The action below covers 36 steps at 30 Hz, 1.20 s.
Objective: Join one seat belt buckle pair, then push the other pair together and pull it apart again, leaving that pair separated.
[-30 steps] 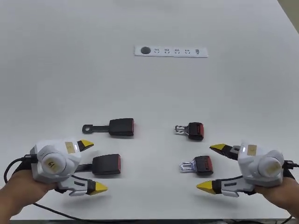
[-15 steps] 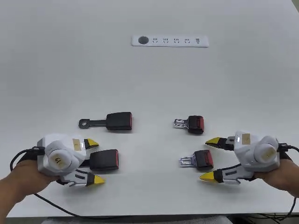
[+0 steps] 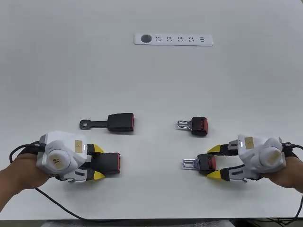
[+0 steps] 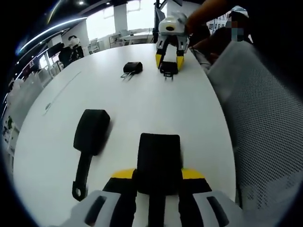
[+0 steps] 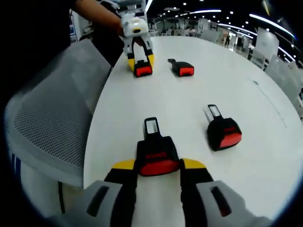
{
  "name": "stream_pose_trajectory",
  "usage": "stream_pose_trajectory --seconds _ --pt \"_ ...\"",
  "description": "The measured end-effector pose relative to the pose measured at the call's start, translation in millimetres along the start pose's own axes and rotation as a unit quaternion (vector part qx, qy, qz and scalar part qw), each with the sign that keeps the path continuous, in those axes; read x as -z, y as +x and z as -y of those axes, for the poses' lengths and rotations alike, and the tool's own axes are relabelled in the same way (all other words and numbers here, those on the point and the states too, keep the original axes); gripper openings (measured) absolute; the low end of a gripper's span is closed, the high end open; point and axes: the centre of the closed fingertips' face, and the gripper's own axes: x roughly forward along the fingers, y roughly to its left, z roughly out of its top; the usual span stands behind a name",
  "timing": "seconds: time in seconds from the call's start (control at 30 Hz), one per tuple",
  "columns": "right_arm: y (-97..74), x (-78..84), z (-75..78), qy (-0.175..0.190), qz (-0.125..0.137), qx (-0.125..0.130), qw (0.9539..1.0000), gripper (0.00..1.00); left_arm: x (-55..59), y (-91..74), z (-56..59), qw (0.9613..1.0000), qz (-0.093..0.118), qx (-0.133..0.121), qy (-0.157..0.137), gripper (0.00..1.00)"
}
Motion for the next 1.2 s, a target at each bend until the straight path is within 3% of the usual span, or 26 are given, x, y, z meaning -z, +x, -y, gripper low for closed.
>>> stream_pose_trajectory --seconds 0.57,1.2 --pt "3.6 -3.7 2.5 0.015 0.029 0.01 0.9994 0.35 1.1 1.0 -0.9 0.9997 -0.022 0.011 0.01 0.34" --pt "24.7 -26.4 0.1 0.019 0.052 0.011 0.9984 0.35 2.5 1.0 -1.0 0.9991 -0.037 0.016 0.012 0.34"
